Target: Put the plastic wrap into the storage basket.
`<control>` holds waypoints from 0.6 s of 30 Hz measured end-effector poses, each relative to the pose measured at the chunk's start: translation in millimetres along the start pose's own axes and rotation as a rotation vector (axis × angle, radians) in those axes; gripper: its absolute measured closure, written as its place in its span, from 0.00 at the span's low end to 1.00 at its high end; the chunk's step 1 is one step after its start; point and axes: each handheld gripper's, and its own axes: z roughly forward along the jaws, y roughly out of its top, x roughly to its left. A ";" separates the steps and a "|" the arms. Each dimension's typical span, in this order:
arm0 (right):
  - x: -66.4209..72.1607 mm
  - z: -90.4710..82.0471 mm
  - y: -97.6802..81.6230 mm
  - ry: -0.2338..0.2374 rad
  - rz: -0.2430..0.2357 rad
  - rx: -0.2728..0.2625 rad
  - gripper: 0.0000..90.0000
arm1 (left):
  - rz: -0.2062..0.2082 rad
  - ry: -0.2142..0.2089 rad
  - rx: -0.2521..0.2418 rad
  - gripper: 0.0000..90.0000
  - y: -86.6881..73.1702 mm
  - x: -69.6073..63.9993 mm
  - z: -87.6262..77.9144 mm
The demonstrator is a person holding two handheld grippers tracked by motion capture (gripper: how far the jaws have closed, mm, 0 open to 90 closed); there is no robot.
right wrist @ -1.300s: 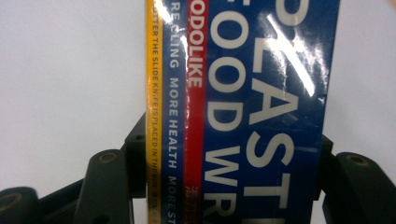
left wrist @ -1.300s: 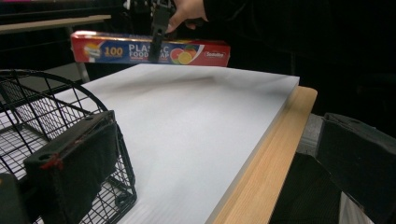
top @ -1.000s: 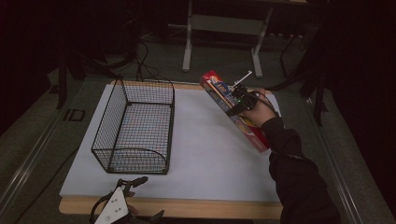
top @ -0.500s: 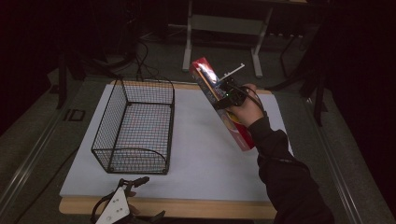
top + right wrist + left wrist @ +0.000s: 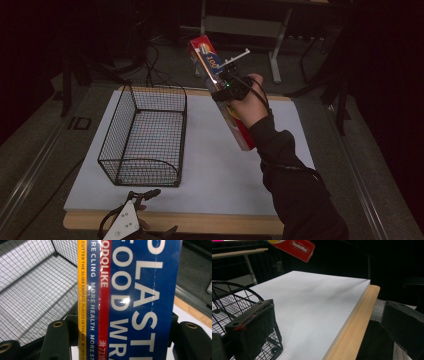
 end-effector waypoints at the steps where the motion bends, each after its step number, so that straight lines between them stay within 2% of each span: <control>1: 0.0 0.0 0.0 0.000 0.000 0.000 0.45 | 0.000 0.000 0.000 0.00 0.0 0.0 0.0; 8: 28.8 -3.6 21.7 0.014 0.008 -0.069 0.45 | 0.009 0.000 0.004 0.00 -0.5 -0.2 0.7; 9: 28.8 -3.6 21.7 0.014 0.008 -0.069 0.45 | 0.009 0.000 0.004 0.00 -0.5 -0.2 0.7; 10: 41.1 -2.5 28.5 0.018 0.006 -0.090 0.45 | 0.011 -0.001 0.000 0.00 -0.3 0.1 0.2; 14: 56.0 -0.9 37.4 0.013 -0.001 -0.116 0.45 | 0.014 -0.001 -0.002 0.00 -0.3 0.1 -0.1; 18: 69.6 0.7 45.8 0.038 0.010 -0.138 0.45 | 0.016 -0.003 -0.004 0.00 -0.3 -0.1 -0.1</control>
